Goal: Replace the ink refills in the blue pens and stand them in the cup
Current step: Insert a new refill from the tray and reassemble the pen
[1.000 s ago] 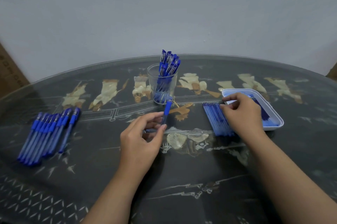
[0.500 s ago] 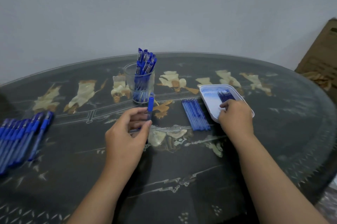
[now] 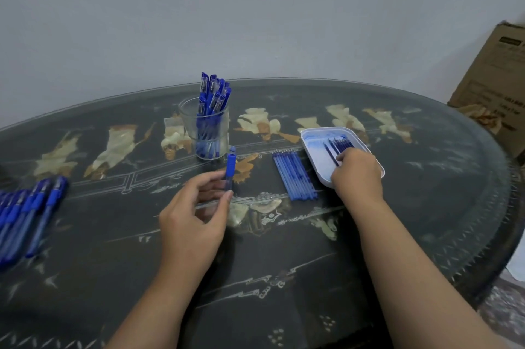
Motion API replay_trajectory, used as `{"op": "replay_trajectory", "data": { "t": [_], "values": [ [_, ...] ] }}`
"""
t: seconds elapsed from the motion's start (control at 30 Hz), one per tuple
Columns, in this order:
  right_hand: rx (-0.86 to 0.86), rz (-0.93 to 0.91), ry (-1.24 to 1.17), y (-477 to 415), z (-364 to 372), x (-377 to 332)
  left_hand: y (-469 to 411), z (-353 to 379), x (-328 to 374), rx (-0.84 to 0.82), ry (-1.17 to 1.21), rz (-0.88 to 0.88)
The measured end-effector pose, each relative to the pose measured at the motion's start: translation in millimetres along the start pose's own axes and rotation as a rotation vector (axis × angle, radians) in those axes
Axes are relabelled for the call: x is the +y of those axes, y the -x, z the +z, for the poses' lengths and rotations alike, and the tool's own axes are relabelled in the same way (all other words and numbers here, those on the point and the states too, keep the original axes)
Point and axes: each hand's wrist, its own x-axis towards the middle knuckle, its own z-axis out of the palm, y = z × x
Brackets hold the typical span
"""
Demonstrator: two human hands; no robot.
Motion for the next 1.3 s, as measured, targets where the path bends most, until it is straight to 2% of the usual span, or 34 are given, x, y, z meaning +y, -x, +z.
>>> {"op": "replay_trajectory", "data": {
  "t": [0.13, 0.2, 0.23, 0.37, 0.43, 0.5, 0.67, 1.1, 1.3],
  "values": [
    [0.135, -0.067, -0.088, 7, -1, -5, 0, 0, -1, -0.002, 0.002, 0.016],
    [0.195, -0.092, -0.262, 13, -7, -14, 0, 0, -1, -0.005, 0.002, 0.026],
    [0.161, -0.089, -0.416, 16, -11, -20, 0, 0, -1, -0.009, 0.0, 0.03],
    [-0.316, 0.037, -1.322, 41, -37, -54, 1, 0, -2, -0.039, 0.003, 0.051],
    [-0.472, 0.036, -1.557, 51, -43, -64, 1, 1, -4, -0.054, -0.002, 0.08],
    [-0.567, 0.031, -1.669, 58, -44, -72, 1, 2, -5, -0.067, -0.006, 0.105],
    [-0.692, 0.046, -1.744, 64, -40, -78, 1, 1, -7, -0.072, -0.011, 0.151],
    [-0.673, 0.132, -1.785, 64, -33, -77, 1, 0, -4, -0.086, -0.045, 0.176],
    [-0.484, -0.09, -1.6, 69, -38, -78, 2, 0, -4, -0.081, -0.041, 0.167]
  ]
}}
